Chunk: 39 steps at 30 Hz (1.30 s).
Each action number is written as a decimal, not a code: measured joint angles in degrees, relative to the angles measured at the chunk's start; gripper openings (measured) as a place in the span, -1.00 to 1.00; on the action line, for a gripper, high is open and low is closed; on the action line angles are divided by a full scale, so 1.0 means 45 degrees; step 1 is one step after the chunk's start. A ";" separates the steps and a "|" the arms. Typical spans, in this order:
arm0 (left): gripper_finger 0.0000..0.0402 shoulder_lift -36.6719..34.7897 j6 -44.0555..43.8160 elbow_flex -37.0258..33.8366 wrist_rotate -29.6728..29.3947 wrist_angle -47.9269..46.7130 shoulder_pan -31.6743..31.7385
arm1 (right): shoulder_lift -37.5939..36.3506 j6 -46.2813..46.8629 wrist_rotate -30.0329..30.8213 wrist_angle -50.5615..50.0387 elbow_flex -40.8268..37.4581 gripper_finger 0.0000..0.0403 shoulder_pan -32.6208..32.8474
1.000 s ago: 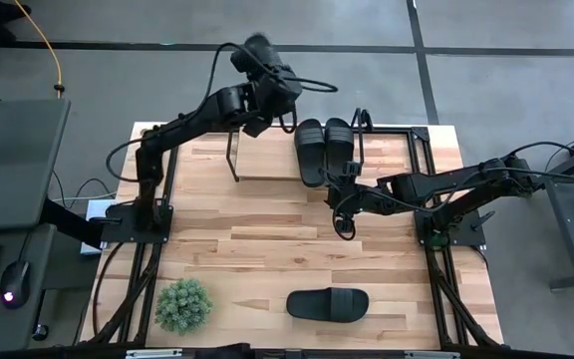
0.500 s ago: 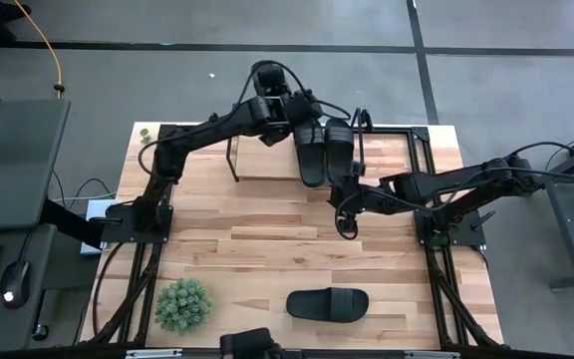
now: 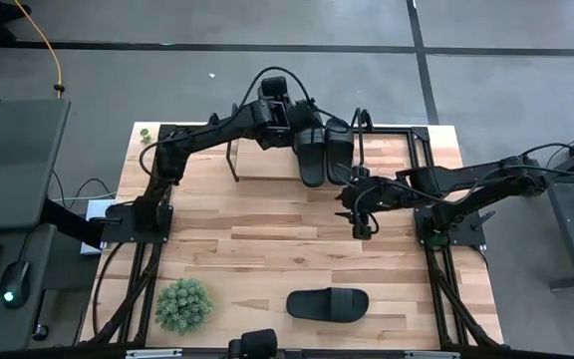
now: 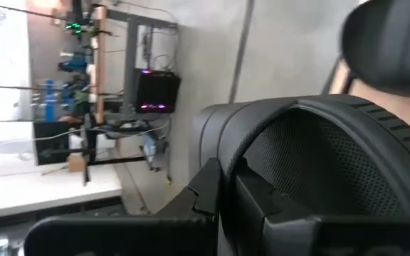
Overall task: Pick and place slides into the shelf
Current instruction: Put the left black slipper on the shelf
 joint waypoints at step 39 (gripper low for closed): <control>-0.95 -0.0010 -0.1583 0.0000 0.2891 -0.2707 -0.0521 | -0.0757 0.0472 0.0909 -0.1228 0.0000 -0.11 0.0831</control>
